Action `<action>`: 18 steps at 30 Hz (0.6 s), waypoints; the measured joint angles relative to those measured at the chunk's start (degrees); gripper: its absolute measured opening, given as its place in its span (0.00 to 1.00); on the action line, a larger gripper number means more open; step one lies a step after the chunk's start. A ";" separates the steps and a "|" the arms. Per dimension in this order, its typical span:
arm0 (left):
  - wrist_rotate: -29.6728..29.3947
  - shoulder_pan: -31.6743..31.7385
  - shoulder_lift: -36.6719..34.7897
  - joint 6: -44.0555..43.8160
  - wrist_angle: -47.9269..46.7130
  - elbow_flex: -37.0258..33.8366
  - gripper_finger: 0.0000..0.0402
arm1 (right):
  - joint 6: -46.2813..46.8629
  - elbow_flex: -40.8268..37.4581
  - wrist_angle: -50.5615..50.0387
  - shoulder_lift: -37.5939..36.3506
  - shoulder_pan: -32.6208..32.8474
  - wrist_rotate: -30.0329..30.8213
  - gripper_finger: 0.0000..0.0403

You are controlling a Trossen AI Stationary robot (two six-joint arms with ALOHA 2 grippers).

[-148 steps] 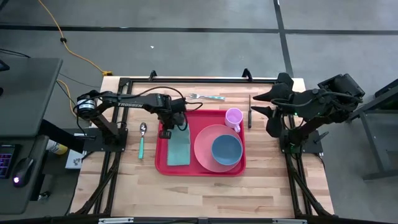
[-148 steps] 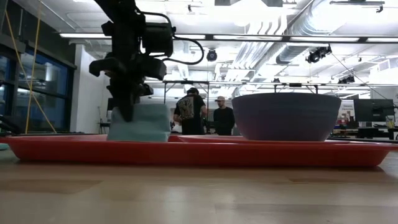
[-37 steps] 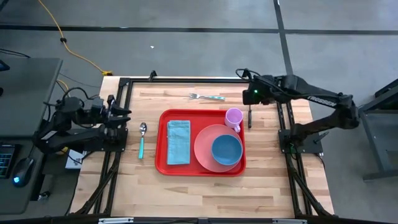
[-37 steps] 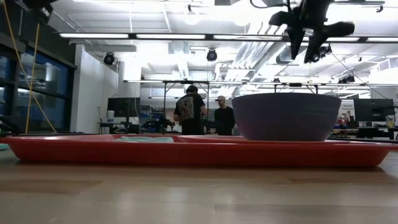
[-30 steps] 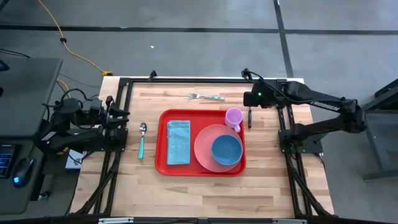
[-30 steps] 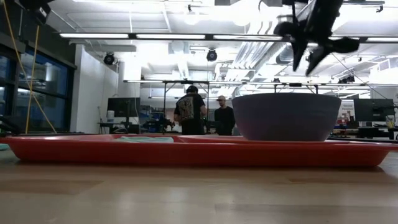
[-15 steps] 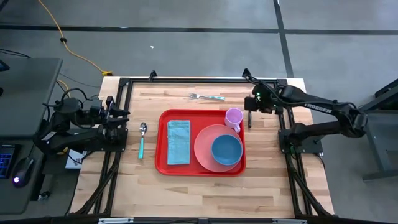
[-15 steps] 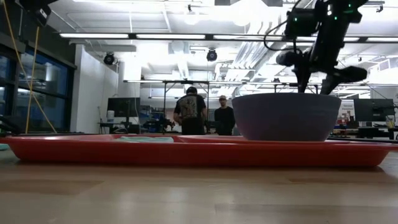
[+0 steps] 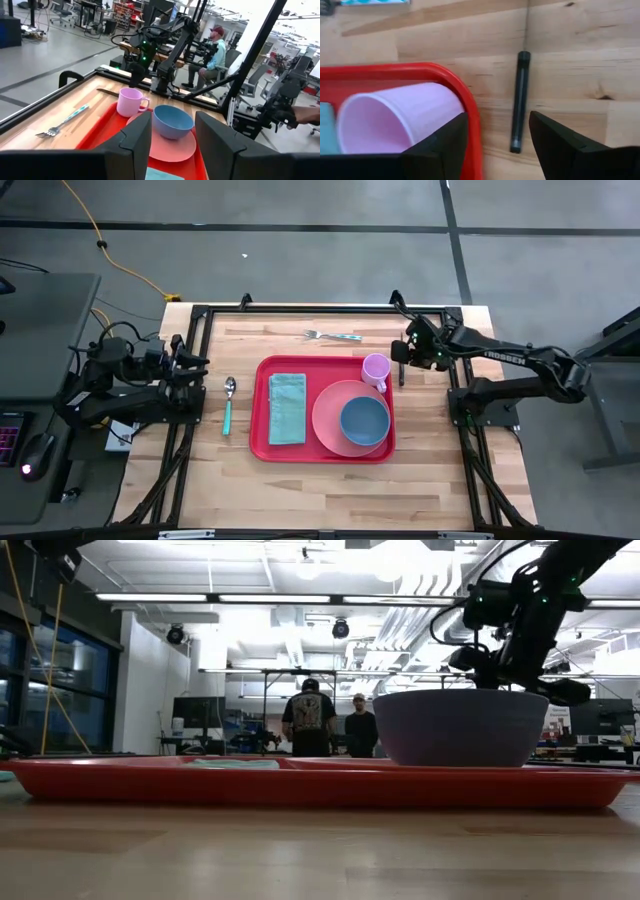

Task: Set up tray
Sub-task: Put the black knife on the blue napkin to the left of the pink plate

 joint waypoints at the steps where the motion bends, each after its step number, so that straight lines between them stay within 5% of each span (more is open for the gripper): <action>1: -0.02 0.00 0.00 0.00 0.00 0.00 0.45 | -0.61 -0.05 -0.29 0.00 -0.01 0.02 0.47; 18: 0.24 0.00 0.00 -1.55 0.00 0.00 0.45 | -4.16 -0.05 2.79 9.89 -0.19 -0.46 0.54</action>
